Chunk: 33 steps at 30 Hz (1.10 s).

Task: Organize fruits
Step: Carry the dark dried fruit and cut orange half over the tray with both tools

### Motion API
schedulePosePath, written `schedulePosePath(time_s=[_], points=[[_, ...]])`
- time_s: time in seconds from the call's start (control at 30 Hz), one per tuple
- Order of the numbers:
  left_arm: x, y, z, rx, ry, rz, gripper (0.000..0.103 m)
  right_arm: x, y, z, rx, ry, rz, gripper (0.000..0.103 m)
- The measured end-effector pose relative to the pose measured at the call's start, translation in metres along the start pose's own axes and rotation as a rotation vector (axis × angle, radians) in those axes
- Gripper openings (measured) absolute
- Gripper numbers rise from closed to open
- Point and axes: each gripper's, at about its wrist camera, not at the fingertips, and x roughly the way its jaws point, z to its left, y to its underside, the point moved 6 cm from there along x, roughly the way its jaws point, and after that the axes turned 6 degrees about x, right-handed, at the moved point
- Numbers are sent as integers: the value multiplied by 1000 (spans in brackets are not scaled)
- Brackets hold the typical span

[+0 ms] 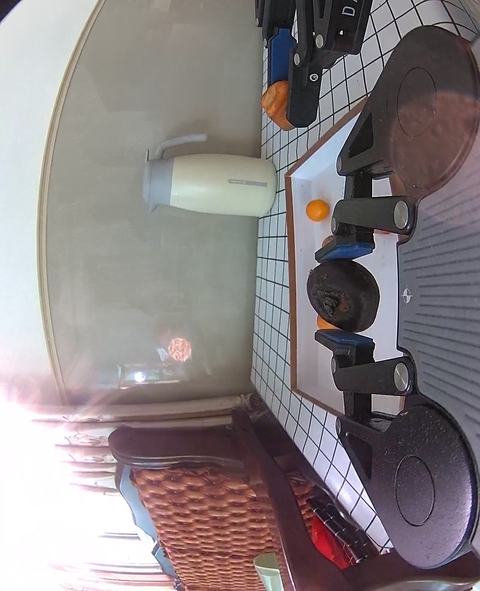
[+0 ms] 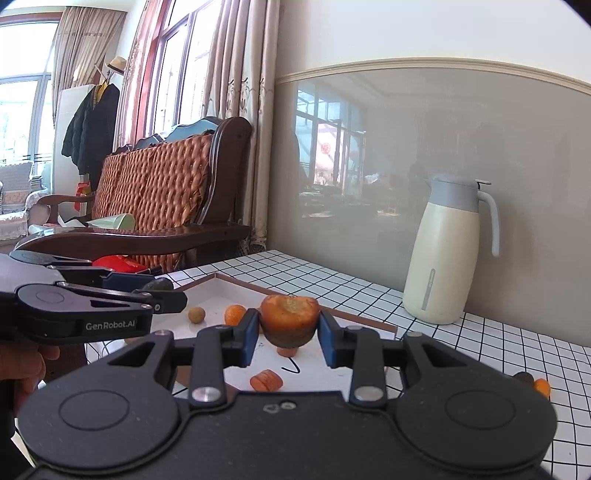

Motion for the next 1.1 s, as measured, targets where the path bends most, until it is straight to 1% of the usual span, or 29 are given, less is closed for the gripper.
schedulePosePath(time_s=[0.17, 0.6, 0.77, 1.1], points=[[3, 4, 16, -5, -26, 10, 39, 10, -2, 11, -10, -9, -1, 26], [23, -3, 45, -41, -78, 0, 39, 37, -10, 14, -5, 38, -25, 26], [30, -3, 51, -52, -84, 5, 39, 46, -17, 7, 6, 62, -41, 26], [44, -14, 50, -63, -81, 2, 39, 60, -22, -12, 50, 102, -27, 26]])
